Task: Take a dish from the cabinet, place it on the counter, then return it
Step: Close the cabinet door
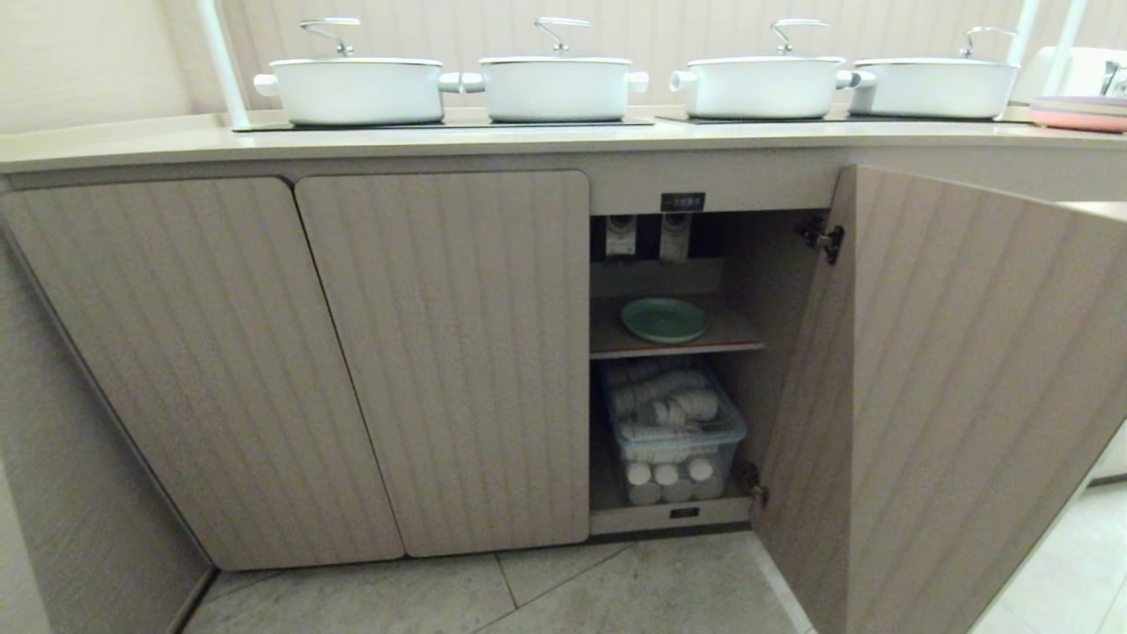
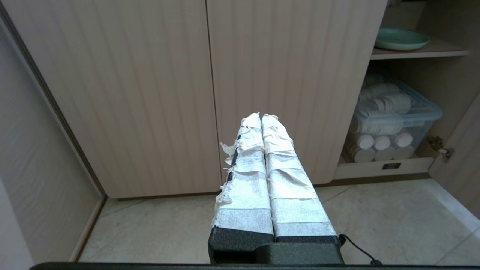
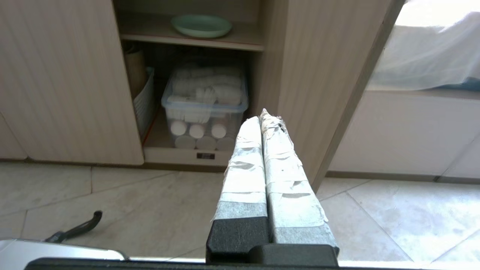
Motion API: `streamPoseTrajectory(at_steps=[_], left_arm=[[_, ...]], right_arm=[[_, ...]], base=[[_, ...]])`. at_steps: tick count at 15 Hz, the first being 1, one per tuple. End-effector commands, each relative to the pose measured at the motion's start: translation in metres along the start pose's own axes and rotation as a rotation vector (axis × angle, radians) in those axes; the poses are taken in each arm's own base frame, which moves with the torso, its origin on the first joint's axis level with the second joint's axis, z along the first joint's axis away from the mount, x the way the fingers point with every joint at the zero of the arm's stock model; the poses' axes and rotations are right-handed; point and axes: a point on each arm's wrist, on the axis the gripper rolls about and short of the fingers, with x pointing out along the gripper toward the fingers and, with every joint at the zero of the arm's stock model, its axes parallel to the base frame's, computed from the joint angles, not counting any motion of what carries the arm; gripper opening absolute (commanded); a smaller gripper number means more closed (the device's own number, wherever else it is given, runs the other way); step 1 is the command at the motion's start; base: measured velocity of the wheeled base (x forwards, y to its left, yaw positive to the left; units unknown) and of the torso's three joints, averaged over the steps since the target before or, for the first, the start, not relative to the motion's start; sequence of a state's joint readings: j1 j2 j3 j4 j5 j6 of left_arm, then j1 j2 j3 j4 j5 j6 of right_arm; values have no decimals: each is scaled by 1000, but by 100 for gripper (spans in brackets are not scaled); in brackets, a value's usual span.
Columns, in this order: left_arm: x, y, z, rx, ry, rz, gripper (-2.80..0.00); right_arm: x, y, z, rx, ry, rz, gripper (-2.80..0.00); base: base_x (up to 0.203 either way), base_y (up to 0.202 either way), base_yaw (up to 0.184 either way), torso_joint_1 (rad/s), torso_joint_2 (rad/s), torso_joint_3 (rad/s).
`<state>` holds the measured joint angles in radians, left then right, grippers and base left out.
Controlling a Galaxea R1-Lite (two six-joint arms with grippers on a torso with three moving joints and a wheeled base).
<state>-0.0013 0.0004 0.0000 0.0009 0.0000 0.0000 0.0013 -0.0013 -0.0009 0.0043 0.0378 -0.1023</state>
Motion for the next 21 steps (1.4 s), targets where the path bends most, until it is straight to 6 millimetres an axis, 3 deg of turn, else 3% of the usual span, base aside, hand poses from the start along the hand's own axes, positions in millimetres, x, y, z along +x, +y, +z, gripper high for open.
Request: streamPoseTrajectory(at_steps=[1,11,21], left_arm=[[0,0,0,0,-1,1,-280],[0,0,0,0,-1,1,-280],[0,0,0,-1,-1,0,-280]], right_arm=[[0,0,0,0,1,1,-280],[0,0,0,0,1,1,-280],[0,0,0,0,2,1,-280]], base=[[8,-43,-1,7,-2,3],[0,-170,2,3,3,2],[0,0,0,0,0,0]])
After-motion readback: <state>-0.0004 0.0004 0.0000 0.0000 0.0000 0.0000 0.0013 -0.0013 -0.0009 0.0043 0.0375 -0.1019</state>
